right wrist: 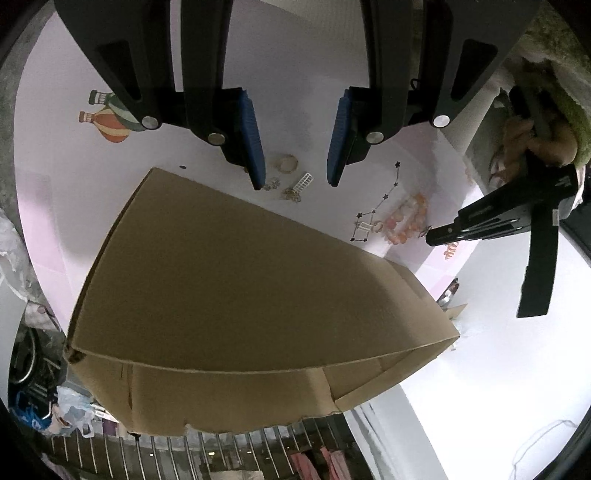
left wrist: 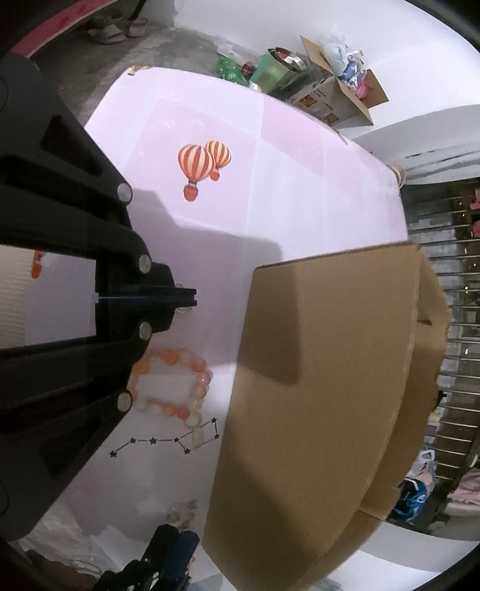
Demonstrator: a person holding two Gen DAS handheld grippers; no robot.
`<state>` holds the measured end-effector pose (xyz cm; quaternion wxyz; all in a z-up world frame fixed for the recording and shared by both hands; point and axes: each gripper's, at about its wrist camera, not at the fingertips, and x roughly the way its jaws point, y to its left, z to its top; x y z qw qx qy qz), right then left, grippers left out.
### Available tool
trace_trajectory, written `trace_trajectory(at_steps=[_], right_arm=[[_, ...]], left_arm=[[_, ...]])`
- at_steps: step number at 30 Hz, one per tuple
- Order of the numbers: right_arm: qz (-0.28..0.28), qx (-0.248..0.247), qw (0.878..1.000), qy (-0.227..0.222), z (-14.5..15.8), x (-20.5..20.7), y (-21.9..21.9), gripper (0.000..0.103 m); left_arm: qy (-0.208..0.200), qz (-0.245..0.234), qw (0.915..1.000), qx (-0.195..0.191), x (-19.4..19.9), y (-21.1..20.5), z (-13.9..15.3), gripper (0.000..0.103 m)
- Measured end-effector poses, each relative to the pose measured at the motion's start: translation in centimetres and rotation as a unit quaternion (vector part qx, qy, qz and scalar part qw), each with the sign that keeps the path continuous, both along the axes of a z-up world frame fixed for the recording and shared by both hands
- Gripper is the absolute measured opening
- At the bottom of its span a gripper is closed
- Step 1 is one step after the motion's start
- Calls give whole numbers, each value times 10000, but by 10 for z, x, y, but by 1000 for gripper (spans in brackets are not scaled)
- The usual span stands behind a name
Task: Organize jewelry
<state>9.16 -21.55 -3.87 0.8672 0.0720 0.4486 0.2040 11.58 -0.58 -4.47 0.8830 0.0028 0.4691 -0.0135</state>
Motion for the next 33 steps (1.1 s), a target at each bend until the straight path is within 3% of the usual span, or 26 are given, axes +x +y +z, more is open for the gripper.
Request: trace_trajectory(at_steps=[3, 8, 11, 14, 20, 25, 33], right_arm=[[94, 25, 10000, -5, 0, 0, 5, 34], [804, 171, 9965, -116, 6, 5, 37, 37], [1393, 233, 9894, -348, 16, 11, 71, 45], [1777, 241, 9826, -479, 21, 19, 105, 45], [2198, -290, 9724, -720, 12, 35, 162, 45], [2383, -801, 9652, -716, 2, 54, 191, 44], [2597, -1237, 9559, -599, -5, 61, 200, 35]], left_arm=[[-89, 72, 9999, -18, -7, 5, 5, 0], [-101, 460, 9989, -63, -17, 28, 4, 0], [-58, 489, 9988, -64, -20, 34, 0, 15], [-118, 340, 9994, -18, -26, 37, -2, 26], [-394, 211, 9990, 50, -34, 46, -3, 42], [-529, 194, 9984, -52, -31, 55, -6, 45], [-568, 119, 9981, -182, -26, 65, -17, 47]])
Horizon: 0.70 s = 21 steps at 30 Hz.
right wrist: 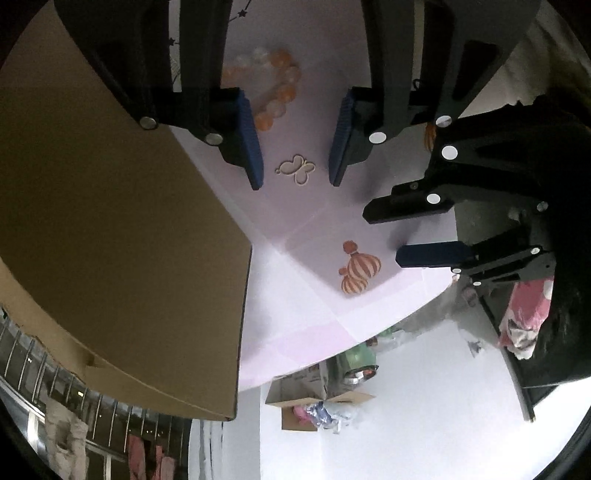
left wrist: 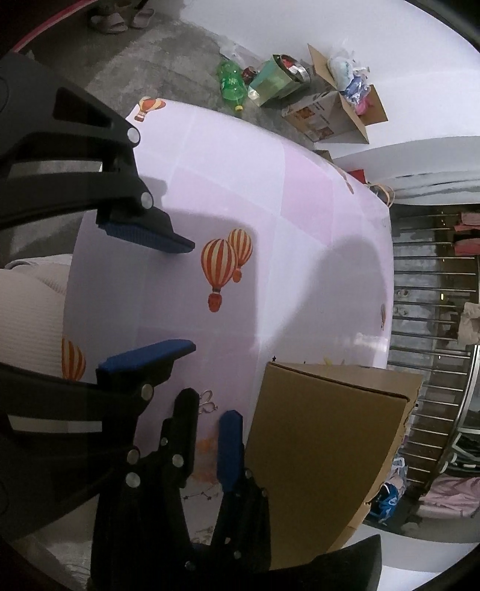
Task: Organize jewelry
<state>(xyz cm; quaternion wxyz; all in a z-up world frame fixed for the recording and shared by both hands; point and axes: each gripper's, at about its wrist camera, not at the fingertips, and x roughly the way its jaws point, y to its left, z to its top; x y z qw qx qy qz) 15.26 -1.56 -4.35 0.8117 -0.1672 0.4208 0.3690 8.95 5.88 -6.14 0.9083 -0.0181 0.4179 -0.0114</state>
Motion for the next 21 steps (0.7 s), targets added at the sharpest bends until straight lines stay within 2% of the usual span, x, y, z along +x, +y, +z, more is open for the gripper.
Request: trace_trajectory(at_steps=[4, 6, 13, 15, 21], right_arm=[[121, -143, 9998, -13, 3, -3, 4, 28], [164, -197, 9997, 10, 5, -4, 2, 21], [136, -197, 9996, 179, 7, 0, 1, 20], [160, -171, 9995, 233, 8, 0, 1, 10], [74, -104, 9992, 370, 12, 4, 0, 9]], left_arm=[[-39, -90, 9999, 101, 3, -1, -2, 47], [-49, -124, 9998, 170, 2, -2, -3, 47], [-53, -134, 9998, 155, 0, 0, -3, 47], [-56, -141, 9998, 144, 0, 0, -4, 47], [-55, -153, 9998, 134, 0, 1, -3, 48]])
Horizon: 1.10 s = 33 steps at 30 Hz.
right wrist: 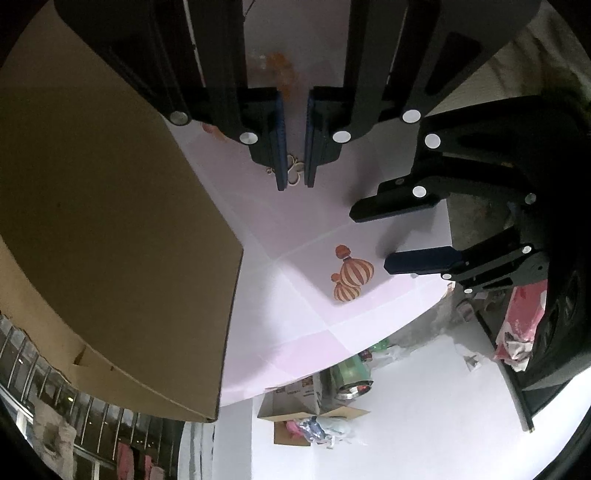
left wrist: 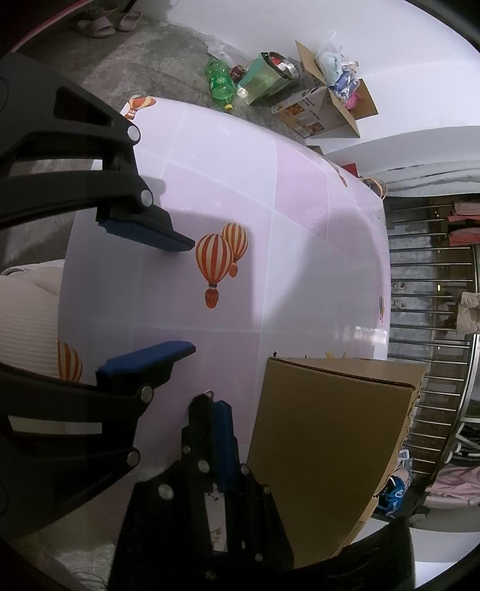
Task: Organize jewelry
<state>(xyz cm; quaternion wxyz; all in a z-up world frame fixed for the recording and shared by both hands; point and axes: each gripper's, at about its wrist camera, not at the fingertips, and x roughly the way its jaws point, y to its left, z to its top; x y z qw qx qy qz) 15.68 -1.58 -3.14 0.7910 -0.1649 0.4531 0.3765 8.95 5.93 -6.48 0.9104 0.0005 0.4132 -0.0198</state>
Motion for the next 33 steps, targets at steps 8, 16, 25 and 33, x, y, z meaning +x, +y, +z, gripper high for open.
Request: trace_trajectory(at_steps=[8, 16, 25, 33], right_arm=[[146, -333, 9988, 332, 3, 11, 5, 28], [518, -973, 9930, 423, -3, 13, 28, 28], [522, -1141, 9897, 685, -2, 22, 36, 11], [419, -1107, 9899, 783, -5, 18, 38, 8]], left_arm=[[-23, -37, 10000, -20, -1, 0, 0, 50], [-23, -112, 9999, -42, -2, 1, 0, 50], [-68, -195, 9998, 21, -3, -2, -1, 53], [-106, -251, 9996, -91, -5, -1, 2, 53]])
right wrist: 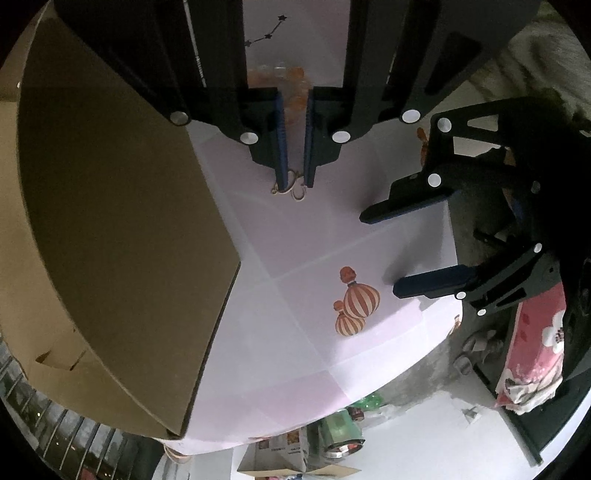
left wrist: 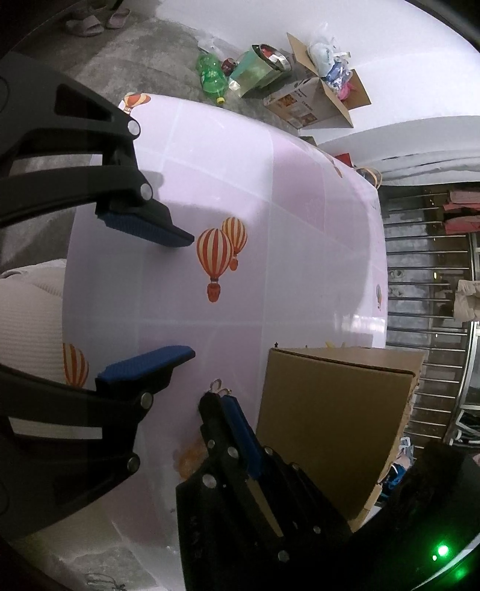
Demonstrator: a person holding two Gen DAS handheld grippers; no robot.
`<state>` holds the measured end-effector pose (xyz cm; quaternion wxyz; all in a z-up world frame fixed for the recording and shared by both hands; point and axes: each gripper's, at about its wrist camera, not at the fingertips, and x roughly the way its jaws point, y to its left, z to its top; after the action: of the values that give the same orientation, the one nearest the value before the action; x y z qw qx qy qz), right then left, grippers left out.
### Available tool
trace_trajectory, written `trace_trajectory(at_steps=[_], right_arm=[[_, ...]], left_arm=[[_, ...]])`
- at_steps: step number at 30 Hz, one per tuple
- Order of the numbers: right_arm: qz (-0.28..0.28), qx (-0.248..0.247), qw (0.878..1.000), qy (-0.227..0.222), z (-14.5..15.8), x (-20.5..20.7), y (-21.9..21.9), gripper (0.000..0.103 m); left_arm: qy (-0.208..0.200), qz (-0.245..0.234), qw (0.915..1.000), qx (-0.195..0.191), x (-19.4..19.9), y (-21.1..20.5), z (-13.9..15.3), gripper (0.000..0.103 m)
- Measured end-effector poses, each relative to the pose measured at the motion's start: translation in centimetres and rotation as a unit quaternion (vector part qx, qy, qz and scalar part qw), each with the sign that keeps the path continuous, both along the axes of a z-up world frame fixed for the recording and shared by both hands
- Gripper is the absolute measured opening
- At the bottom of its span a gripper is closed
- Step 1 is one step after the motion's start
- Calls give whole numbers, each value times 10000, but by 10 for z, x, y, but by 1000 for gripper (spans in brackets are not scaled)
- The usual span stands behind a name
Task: Organize jewelry
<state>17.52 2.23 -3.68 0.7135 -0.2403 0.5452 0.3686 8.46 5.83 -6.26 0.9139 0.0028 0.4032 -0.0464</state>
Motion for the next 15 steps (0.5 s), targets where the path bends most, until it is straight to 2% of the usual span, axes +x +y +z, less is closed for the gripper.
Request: trace_trajectory(at_steps=[5, 10, 15], right_arm=[[-127, 90, 9999, -42, 6, -1, -6, 8], [-306, 117, 9993, -183, 11, -3, -13, 8], [-404, 120, 9986, -325, 11, -6, -15, 8]], left_arm=[[-200, -390, 9990, -113, -2, -7, 5, 52], [-167, -903, 9957, -79, 6, -18, 3, 36], [-129, -1360, 9906, 108, 18, -30, -1, 33]])
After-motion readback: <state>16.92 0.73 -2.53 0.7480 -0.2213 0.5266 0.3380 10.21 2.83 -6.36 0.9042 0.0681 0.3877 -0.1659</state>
